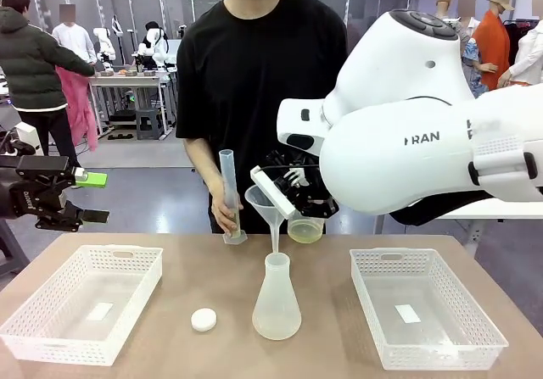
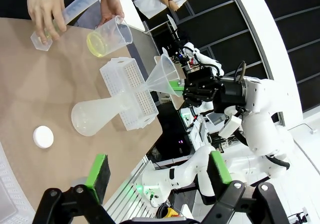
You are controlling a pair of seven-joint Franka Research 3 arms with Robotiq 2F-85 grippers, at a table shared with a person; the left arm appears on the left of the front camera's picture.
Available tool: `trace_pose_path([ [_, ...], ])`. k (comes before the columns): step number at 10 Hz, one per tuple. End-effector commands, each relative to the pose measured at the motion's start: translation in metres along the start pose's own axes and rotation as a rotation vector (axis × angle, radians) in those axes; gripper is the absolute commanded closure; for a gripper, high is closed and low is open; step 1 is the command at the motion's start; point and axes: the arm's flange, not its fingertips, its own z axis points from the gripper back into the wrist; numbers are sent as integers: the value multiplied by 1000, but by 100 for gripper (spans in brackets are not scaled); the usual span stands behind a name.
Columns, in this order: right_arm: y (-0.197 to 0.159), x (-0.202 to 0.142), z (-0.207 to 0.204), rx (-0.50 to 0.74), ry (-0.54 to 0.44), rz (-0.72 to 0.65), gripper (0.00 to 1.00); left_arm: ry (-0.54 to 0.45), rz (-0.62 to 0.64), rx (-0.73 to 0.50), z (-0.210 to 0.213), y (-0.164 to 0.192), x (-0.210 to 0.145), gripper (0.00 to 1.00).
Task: Prepare the solutions needed for the experiment.
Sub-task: Pick up the Plastic Funnel and insert it into the Big flask.
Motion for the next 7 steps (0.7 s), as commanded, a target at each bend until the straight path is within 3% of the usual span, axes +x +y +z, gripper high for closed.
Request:
trace_pose_path([
  [1,11,-6,-3,-2,-35,-18,96,-14,-18,-25,-2,0,1,0],
  [7,20,-19,-34,8,-78,-48,96,-14,-18,-25,-2,0,1,0],
])
